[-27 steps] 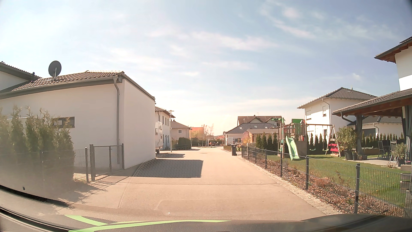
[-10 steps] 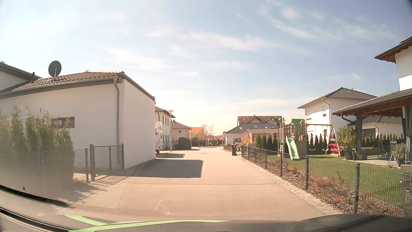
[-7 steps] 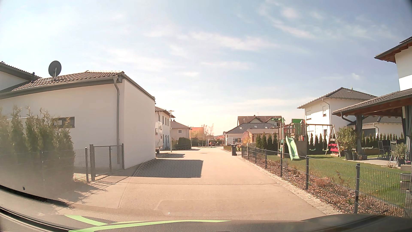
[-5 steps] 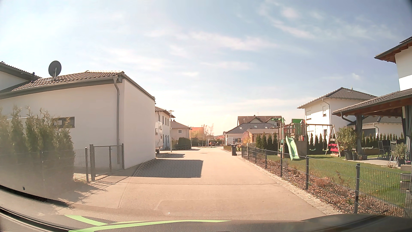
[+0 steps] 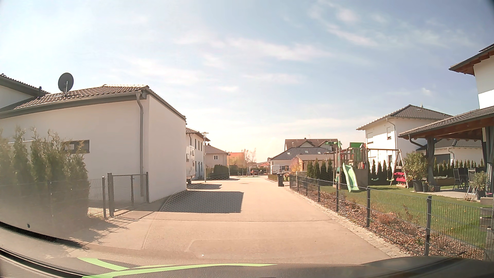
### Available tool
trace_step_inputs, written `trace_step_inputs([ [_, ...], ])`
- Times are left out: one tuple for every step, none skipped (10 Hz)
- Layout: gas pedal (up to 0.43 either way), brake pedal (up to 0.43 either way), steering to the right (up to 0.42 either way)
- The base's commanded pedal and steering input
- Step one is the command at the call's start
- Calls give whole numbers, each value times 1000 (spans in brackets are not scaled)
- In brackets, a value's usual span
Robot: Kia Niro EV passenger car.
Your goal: Follow the waypoints while adhering to traffic rules and regulations
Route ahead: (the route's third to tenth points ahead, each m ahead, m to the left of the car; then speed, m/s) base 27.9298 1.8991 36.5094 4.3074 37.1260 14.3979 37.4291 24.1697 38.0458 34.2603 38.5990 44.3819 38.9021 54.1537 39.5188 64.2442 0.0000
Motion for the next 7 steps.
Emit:
trace_step_inputs([
  [0,360,0],
  [0,360,0],
  [0,360,0],
  [0,354,0],
  [0,354,0],
  [0,354,0],
  [0,354,0],
])
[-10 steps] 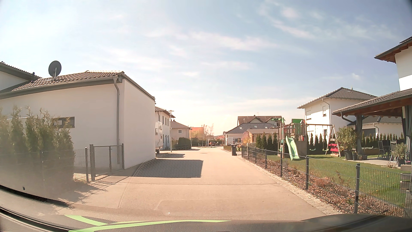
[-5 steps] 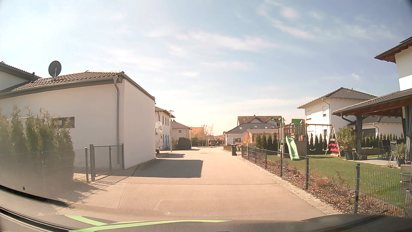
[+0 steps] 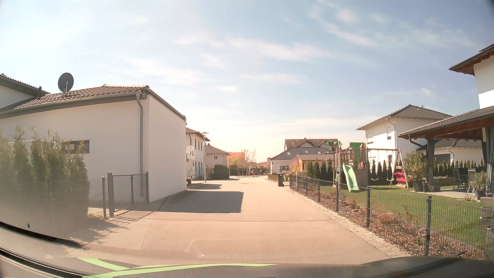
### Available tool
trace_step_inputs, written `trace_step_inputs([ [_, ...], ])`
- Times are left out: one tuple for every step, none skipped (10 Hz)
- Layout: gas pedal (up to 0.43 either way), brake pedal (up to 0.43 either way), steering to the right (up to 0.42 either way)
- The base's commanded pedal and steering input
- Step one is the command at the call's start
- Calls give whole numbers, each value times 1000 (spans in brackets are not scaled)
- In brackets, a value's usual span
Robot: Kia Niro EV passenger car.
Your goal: Follow the waypoints while adhering to traffic rules and regulations
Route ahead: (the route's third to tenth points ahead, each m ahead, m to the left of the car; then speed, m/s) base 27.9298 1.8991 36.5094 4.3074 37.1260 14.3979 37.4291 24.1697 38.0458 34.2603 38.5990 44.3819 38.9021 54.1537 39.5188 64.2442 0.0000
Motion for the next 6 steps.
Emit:
trace_step_inputs([
  [0,354,0],
  [0,354,0],
  [0,354,0],
  [0,354,0],
  [0,354,0],
  [0,354,0],
])
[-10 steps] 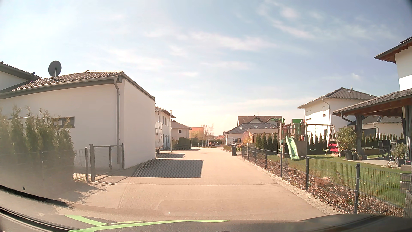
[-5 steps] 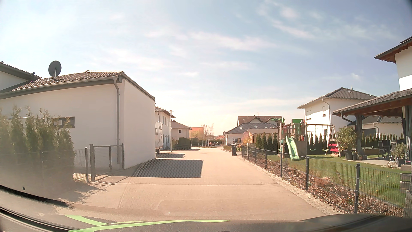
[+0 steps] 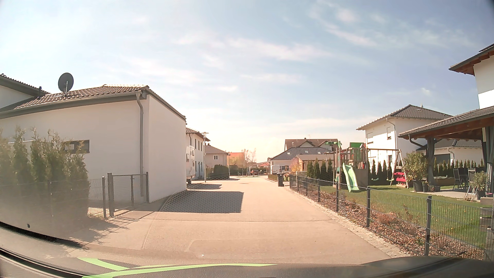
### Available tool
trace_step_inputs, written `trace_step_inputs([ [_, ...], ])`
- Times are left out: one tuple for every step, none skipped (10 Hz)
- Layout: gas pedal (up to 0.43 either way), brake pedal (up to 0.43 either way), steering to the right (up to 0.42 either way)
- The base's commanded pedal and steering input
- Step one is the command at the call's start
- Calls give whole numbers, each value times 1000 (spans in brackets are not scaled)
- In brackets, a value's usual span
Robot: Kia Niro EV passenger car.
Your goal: Follow the waypoints while adhering to traffic rules and regulations
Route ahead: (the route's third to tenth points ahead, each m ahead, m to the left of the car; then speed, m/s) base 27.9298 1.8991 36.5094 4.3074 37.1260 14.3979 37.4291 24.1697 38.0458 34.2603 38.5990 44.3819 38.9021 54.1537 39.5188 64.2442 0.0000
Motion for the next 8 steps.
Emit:
trace_step_inputs([
  [0,354,0],
  [0,354,0],
  [0,354,0],
  [0,354,0],
  [0,354,0],
  [0,354,0],
  [0,354,0],
  [0,354,0],
])
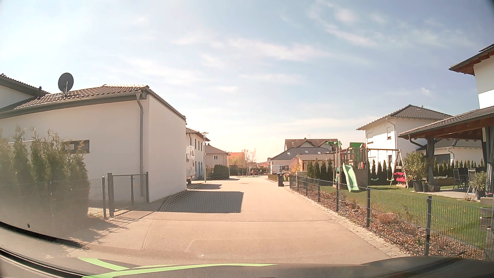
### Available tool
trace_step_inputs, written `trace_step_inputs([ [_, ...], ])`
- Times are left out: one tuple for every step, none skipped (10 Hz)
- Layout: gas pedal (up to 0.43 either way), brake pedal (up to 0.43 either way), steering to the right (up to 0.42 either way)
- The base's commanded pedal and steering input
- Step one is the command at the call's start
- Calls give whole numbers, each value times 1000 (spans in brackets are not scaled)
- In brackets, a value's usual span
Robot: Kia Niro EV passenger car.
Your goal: Follow the waypoints while adhering to traffic rules and regulations
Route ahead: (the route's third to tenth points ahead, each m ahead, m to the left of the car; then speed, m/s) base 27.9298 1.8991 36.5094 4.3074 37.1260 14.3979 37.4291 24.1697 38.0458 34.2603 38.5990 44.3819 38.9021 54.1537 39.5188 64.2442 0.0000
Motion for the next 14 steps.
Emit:
trace_step_inputs([
  [0,354,0],
  [0,354,0],
  [0,354,0],
  [0,354,0],
  [0,354,0],
  [0,354,0],
  [0,354,0],
  [0,354,0],
  [0,354,0],
  [0,354,0],
  [0,354,0],
  [0,354,0],
  [0,348,0],
  [0,348,0],
])
